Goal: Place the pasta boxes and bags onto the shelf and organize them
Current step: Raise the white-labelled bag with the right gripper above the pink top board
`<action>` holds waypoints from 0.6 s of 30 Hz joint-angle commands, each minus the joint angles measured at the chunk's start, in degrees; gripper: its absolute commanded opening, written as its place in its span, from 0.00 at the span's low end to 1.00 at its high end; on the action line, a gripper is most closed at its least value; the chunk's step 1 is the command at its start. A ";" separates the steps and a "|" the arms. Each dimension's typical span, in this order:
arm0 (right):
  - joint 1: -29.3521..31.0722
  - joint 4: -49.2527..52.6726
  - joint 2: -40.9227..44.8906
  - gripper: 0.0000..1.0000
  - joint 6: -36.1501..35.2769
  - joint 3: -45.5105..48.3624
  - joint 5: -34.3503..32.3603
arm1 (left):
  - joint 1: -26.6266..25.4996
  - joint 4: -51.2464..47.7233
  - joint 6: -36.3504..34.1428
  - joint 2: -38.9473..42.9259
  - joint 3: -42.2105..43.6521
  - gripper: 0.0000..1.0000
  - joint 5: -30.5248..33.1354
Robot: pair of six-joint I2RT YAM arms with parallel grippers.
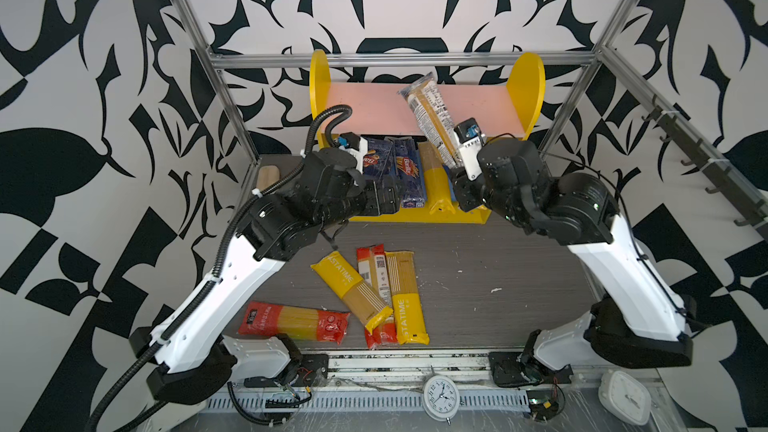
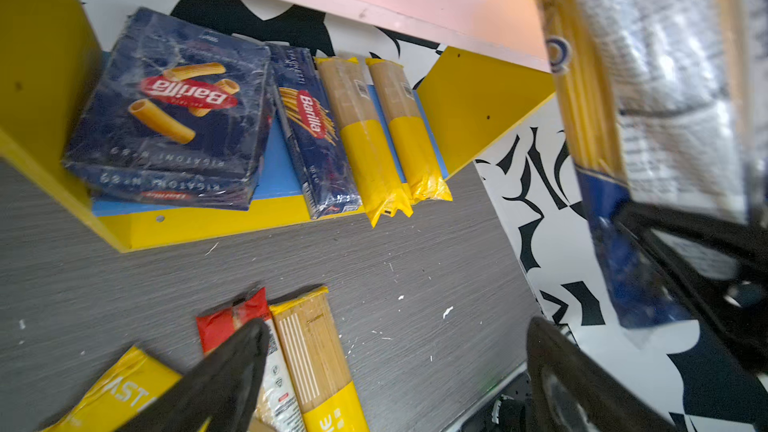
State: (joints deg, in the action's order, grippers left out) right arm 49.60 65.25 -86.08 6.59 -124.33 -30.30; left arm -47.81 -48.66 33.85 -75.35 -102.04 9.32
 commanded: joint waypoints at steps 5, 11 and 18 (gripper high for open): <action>-10.30 -7.14 -5.14 0.00 -3.36 -14.12 -1.53 | -0.18 1.69 -3.86 -6.09 -8.07 0.99 -3.62; -17.57 -7.66 -12.19 0.00 -4.46 -24.07 2.28 | -0.18 3.99 -5.62 -7.77 -8.90 0.99 -2.22; -24.06 -10.54 -17.72 0.00 -4.79 -30.99 7.21 | -0.18 5.05 -6.51 -8.06 -8.55 0.99 -1.15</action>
State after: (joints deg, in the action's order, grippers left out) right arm 27.20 66.59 -105.38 2.11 -150.63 -24.32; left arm -47.81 -44.77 28.62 -83.00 -109.49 7.25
